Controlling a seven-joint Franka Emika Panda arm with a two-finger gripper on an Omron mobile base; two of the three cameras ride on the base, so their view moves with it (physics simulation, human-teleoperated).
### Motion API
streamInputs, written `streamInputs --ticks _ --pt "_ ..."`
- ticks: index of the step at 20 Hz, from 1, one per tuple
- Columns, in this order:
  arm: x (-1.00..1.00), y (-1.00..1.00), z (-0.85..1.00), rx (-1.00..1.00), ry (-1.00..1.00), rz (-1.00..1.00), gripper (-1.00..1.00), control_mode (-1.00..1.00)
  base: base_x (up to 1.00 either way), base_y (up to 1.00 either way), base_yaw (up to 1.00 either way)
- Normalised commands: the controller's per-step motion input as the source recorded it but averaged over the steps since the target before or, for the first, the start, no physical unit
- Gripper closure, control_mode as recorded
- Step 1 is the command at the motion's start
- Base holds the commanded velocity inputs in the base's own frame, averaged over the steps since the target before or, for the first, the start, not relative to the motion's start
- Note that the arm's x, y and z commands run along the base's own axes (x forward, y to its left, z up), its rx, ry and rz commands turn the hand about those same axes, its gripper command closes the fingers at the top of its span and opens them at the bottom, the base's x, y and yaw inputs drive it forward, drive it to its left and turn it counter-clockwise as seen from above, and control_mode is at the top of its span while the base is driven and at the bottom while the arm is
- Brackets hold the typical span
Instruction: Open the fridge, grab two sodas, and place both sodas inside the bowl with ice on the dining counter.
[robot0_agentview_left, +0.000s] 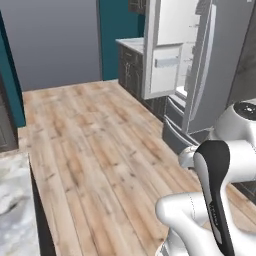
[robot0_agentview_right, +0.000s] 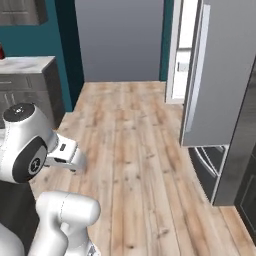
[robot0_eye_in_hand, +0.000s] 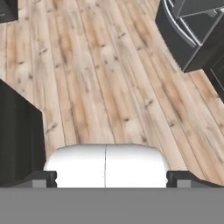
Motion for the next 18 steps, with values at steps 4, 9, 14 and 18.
streamInputs --ticks 4,9,14,18 --pt "0.00 0.00 0.00 0.00 0.00 0.00 -1.00 1.00 1.00 0.00 -0.16" --pt "0.00 0.00 0.00 0.00 0.00 0.00 -1.00 1.00 0.95 0.00 -0.26" --pt "0.00 0.00 0.00 0.00 0.00 0.00 -1.00 1.00 0.82 0.02 -0.38" --pt "0.00 0.00 0.00 0.00 0.00 0.00 -1.00 1.00 0.80 0.07 -0.40"
